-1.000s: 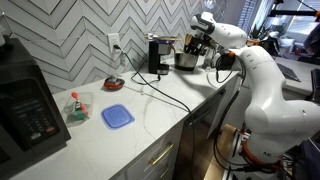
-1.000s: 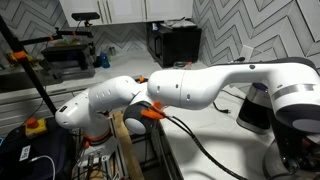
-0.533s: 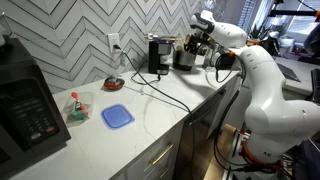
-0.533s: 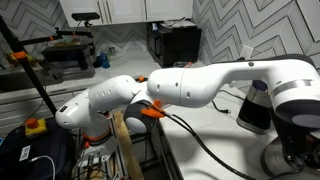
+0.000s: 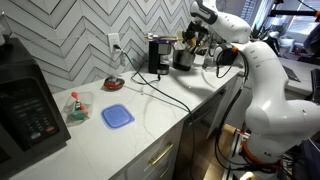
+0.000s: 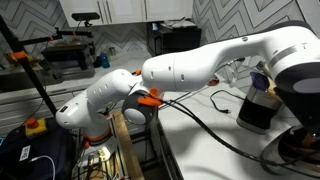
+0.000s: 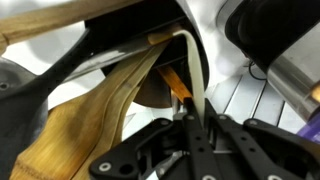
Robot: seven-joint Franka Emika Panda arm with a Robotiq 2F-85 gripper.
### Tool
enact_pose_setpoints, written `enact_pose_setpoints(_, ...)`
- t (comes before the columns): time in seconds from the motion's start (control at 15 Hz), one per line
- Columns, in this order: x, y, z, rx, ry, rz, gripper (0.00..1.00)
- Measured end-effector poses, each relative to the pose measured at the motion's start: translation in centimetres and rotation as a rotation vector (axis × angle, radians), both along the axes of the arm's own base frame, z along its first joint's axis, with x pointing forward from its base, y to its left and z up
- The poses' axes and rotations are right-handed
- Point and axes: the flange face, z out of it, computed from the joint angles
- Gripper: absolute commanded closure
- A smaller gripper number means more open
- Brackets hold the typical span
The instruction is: Remove the white cooking utensil from the metallic utensil holding bucket and move it to the left next to the clear bowl with an orange spoon inside
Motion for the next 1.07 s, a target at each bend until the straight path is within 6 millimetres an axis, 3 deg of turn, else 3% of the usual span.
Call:
enact_pose_setpoints(0.33,0.4,0.2,2.9,-0.128,-0.091,0.062,0.97)
enact_pose_setpoints(0.6,0.8,1.4,4.7,-0.174,-0.157,0.226,0.97)
enact_pose_setpoints(0.87,0.6,4.3,8.6,-0.211,-0.221,0.428,0.97)
enact_pose_setpoints(1.07,0.2,8.2,12.4,-0.195,-0.257,0.585,0.97)
